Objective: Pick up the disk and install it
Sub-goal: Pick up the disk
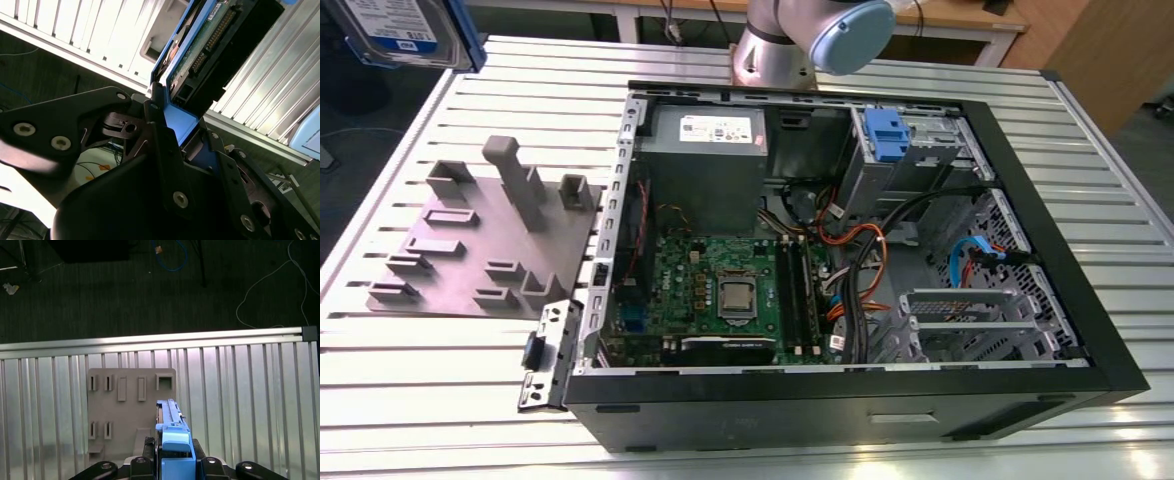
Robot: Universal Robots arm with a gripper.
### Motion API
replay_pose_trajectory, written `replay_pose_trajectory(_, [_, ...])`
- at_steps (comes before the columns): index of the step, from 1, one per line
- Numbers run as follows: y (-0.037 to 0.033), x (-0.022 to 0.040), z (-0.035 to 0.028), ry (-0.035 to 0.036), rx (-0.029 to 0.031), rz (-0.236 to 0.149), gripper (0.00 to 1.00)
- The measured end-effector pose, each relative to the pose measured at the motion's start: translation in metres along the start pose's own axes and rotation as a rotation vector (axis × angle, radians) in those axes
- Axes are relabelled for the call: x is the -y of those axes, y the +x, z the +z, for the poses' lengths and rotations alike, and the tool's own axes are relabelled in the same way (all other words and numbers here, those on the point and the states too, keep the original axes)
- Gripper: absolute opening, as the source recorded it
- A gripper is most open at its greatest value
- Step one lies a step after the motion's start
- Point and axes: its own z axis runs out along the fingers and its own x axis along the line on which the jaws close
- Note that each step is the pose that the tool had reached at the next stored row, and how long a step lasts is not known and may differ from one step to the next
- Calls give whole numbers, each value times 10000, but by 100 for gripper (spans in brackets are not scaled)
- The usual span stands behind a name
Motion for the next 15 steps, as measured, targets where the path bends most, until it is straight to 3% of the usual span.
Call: replay_pose_trajectory(15, [-3, 37, 0, 0, 0, 0, 36])
